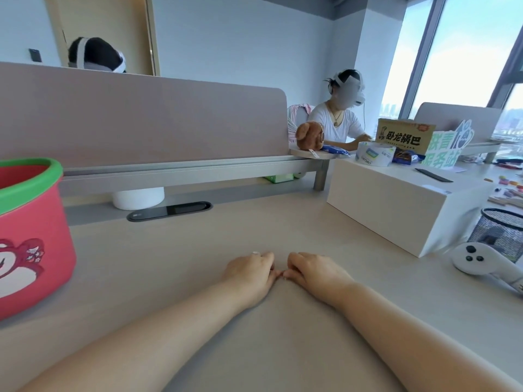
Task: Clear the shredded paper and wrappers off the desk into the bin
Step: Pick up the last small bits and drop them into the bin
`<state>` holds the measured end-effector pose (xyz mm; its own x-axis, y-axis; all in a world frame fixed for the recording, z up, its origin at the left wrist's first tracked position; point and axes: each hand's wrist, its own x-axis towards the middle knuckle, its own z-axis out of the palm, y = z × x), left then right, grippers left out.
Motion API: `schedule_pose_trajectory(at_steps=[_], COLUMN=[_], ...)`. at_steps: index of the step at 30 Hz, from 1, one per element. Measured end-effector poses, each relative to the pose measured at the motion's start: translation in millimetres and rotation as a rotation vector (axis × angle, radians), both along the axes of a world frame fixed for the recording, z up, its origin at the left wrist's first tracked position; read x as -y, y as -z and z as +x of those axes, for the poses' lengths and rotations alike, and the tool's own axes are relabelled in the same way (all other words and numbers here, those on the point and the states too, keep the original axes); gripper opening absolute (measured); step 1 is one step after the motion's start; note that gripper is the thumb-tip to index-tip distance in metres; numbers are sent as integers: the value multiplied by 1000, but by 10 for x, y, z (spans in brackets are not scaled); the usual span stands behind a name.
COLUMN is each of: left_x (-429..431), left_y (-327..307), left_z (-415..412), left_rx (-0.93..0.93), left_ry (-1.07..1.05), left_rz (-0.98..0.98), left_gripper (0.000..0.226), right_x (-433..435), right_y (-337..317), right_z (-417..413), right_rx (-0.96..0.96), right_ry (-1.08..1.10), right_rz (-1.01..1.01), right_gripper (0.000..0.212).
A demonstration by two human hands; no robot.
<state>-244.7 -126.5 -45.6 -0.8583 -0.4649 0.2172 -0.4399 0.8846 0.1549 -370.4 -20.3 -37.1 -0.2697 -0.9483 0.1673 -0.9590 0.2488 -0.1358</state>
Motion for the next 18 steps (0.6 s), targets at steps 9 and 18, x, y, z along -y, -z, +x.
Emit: schedule_pose_trajectory(at_steps=[9, 18], left_x=[-3, 313], left_y=[-91, -939], left_z=[337, 1223], left_rx=[1, -355], left_ry=[-30, -169], left_rz=[172, 93], left_gripper=[29, 20], right_x=[-132, 422], right_y=[-102, -865], right_z=[161, 964], right_rx=[116, 411], right_ry=[140, -32], right_rz=[43, -398], right_gripper=[22, 32])
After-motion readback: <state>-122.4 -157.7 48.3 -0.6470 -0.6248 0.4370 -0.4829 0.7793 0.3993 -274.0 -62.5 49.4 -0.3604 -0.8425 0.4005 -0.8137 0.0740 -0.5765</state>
